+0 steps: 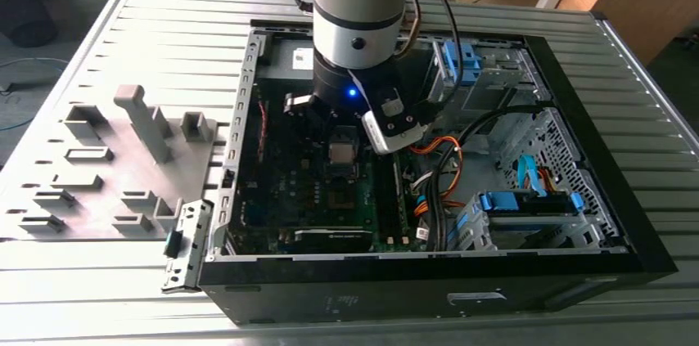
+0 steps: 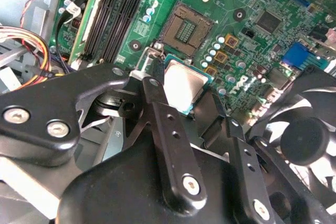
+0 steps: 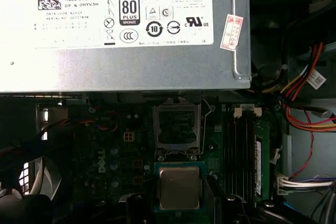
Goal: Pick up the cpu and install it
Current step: 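Place the cpu into insertion slot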
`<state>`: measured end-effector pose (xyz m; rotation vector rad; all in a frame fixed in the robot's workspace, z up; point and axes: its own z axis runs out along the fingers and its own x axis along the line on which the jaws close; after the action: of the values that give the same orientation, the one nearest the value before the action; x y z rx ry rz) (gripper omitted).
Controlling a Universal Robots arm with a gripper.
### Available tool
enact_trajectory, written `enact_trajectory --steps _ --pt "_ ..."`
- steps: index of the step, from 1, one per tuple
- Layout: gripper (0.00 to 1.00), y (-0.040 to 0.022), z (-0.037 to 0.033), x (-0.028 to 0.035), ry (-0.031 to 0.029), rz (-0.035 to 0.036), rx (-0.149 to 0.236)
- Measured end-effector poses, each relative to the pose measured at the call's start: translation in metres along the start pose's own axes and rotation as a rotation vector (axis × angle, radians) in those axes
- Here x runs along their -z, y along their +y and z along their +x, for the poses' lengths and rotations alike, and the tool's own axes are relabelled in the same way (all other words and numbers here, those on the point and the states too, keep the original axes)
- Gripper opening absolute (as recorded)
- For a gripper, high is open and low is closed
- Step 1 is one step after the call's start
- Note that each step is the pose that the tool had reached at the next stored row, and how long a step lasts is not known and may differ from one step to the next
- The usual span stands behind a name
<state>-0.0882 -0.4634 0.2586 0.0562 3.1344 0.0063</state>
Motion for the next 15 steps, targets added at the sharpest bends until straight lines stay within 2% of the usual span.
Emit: enact_trajectory --steps 4,6,11,15 --pt "0.47 0.0000 0.0001 0.0000 -0.0002 0.0012 0.000" --pt "0.47 0.0000 0.0004 -0.0008 -0.0043 0.0008 0.001" --pt "0.47 -0.0002 0.0013 -0.0029 -0.0193 0.0004 0.009" --pt "0.47 -0.0007 0.0016 -0.0038 -0.0197 0.0003 0.009"
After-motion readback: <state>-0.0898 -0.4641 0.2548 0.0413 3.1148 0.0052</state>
